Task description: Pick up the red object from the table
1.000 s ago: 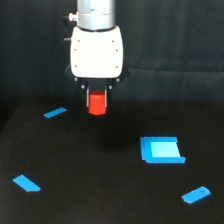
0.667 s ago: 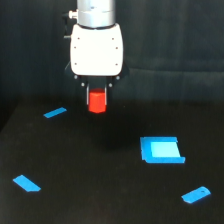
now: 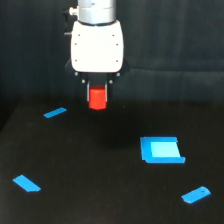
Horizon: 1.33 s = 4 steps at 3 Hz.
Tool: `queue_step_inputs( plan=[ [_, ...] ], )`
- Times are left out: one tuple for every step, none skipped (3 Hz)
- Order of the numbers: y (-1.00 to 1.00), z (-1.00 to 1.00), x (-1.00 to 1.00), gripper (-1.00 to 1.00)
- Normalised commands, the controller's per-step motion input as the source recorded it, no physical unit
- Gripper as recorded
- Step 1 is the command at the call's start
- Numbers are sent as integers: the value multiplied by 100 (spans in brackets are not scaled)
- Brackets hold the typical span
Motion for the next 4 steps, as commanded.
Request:
queue_step_inputs(
  plan=[
    [0, 13, -3, -100],
    [0, 16, 12, -100],
    [0, 4, 4, -98],
    [7, 5, 3, -97]
  ],
)
